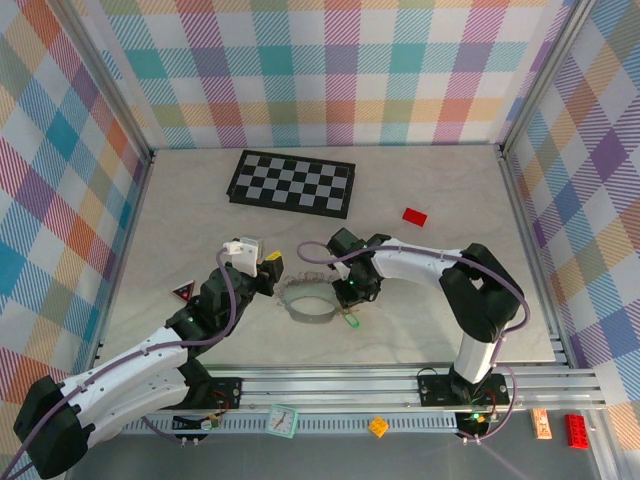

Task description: Put the keys on the keyring

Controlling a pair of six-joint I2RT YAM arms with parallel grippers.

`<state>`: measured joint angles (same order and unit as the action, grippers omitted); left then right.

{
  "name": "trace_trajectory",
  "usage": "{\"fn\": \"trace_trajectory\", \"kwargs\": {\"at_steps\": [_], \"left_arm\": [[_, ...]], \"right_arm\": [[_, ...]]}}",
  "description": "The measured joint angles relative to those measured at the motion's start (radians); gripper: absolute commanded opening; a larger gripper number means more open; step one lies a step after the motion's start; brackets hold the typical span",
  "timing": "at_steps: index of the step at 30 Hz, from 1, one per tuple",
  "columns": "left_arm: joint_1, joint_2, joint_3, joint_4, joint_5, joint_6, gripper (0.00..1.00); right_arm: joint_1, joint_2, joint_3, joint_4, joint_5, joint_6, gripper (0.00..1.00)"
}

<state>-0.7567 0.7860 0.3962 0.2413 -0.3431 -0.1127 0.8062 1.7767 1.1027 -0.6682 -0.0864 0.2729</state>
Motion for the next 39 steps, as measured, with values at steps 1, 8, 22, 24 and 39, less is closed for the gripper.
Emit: {"fn": "trace_trajectory", "kwargs": {"at_steps": [1,8,22,24,39], "left_arm": [[0.000,0.000,0.000,0.000,0.002,0.000,0.42],[0.000,0.000,0.000,0.000,0.002,0.000,0.42],[0.000,0.000,0.003,-0.005,0.031,0.046,0.42],[0.000,0.001,0.013,-0.012,0.042,0.064,0.43],[0.036,0.042,0.247,-0.233,0.201,0.372,0.32]], "right_arm": [[0.000,0.003,0.002,-0.002,0.000,0.000,0.12],[0.001,0.005,0.012,-0.006,0.003,-0.001,0.00],[0.013,-0.190,0.012,0.054,0.106,-0.139,0.00],[0.013,-0.227,0.006,0.080,0.104,-0.178,0.00],[0.012,-0.375,-0.031,0.224,-0.058,-0.584,0.00]]}}
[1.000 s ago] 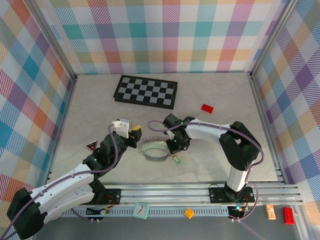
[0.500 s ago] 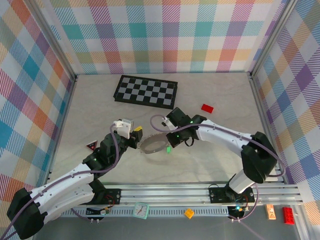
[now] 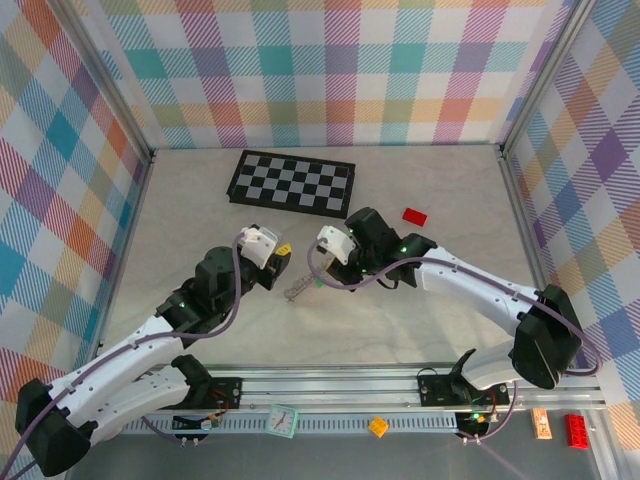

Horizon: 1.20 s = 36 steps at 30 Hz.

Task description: Put the keys on the keyring

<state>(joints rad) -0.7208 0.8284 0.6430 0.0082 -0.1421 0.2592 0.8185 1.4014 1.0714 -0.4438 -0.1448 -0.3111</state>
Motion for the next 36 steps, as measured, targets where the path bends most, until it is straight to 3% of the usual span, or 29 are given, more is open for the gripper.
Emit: {"fn": "trace_trajectory", "kwargs": {"at_steps": [9,22,28,36], "left_arm": [[0.103,0.056,0.065,-0.107,0.188,0.122,0.28],[0.105,0.198,0.065,-0.116,0.473,0.167,0.27],[0.105,0.215,0.055,-0.106,0.598,0.191,0.16],[0.082,0.153,-0.005,-0.106,0.657,0.233,0.13]], "right_arm": [[0.000,-0.005,0.019,-0.073,-0.021,-0.203,0.00],[-0.001,-0.084,0.004,-0.016,-0.168,-0.270,0.00],[-0.002,-0.084,-0.007,-0.005,-0.229,-0.282,0.00],[-0.007,-0.084,-0.023,-0.001,-0.275,-0.309,0.00]]}}
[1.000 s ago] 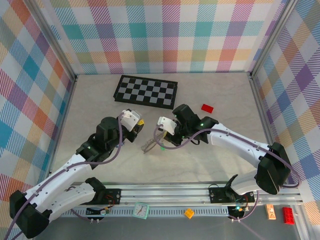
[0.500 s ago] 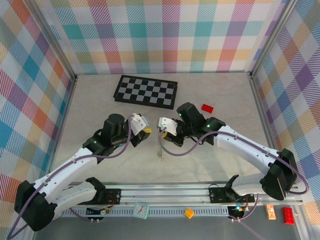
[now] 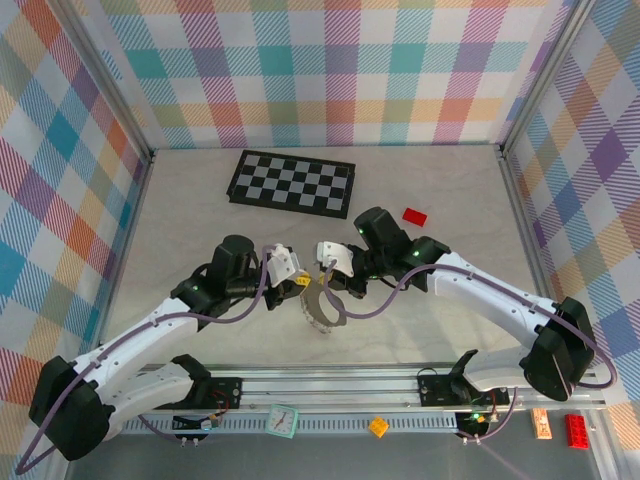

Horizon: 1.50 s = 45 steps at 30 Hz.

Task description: Put the keys on the keyring

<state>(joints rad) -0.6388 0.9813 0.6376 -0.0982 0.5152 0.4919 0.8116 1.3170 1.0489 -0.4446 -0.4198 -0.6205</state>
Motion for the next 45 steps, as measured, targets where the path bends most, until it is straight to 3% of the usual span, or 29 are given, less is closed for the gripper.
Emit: {"fn": "trace_trajectory", "kwargs": {"at_steps": [6,18,23,26,31,39,45], "left_arm": [[-0.027,-0.026,-0.042,0.043,-0.015,-0.007,0.21],[-0.036,-0.053,-0.067,0.093,-0.034,-0.026,0.22],[-0.045,-0.057,-0.086,0.113,-0.065,-0.043,0.26],[-0.047,-0.089,-0.115,0.144,-0.151,-0.076,0.26],[-0.047,-0.185,-0.159,0.177,-0.398,-0.189,0.30],[-0.047,-0.360,-0.219,0.204,-0.714,-0.380,0.36],[-0.047,-0.397,-0.225,0.203,-0.810,-0.442,0.38]], "right_arm": [[0.000,0.000,-0.001,-0.003,-0.012,-0.011,0.00],[0.000,0.000,0.001,-0.016,0.004,-0.007,0.00],[0.002,0.018,0.045,-0.072,0.079,0.011,0.00],[0.001,0.031,0.065,-0.080,0.173,0.032,0.00],[0.001,0.032,0.070,-0.068,0.267,0.108,0.00],[0.001,0.039,0.070,0.103,0.208,0.307,0.00],[0.003,0.122,0.072,0.289,0.159,0.413,0.00]]}}
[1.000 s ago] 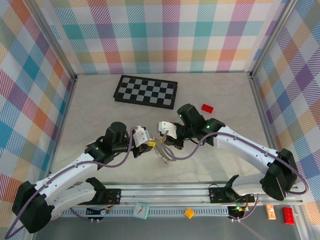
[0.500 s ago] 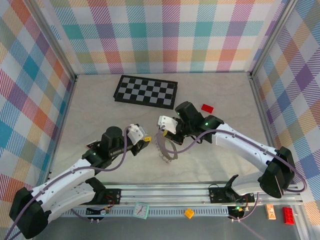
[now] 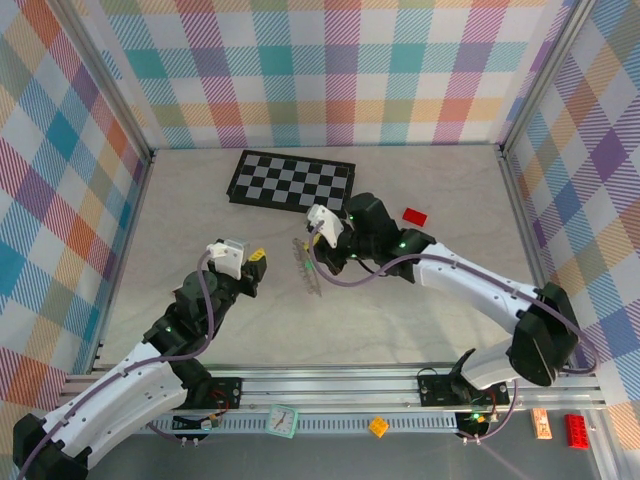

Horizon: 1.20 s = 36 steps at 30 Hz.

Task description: Put the keys on the keyring

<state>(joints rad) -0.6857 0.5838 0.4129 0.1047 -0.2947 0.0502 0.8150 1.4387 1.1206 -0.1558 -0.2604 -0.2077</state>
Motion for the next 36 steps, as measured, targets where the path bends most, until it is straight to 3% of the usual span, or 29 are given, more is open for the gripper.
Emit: {"fn": "trace_trajectory", "kwargs": {"at_steps": [6,11,25,33,36], "left_arm": [[0.001,0.004,0.000,-0.001,-0.043,-0.044,0.40],[0.001,0.027,0.000,-0.013,-0.077,-0.094,0.43],[0.002,0.108,0.003,-0.065,-0.103,-0.164,0.45],[0.002,0.140,0.003,-0.077,-0.095,-0.190,0.48],[0.002,0.164,0.005,-0.078,-0.091,-0.212,0.48]], "right_arm": [[-0.051,0.050,-0.076,0.111,-0.031,0.064,0.00],[-0.124,0.053,-0.148,0.076,-0.003,0.066,0.00],[-0.178,0.153,-0.151,-0.122,0.256,-0.090,0.01],[-0.187,0.190,-0.148,-0.166,0.323,-0.114,0.30],[-0.187,0.181,-0.140,-0.174,0.311,-0.089,0.36]]}}
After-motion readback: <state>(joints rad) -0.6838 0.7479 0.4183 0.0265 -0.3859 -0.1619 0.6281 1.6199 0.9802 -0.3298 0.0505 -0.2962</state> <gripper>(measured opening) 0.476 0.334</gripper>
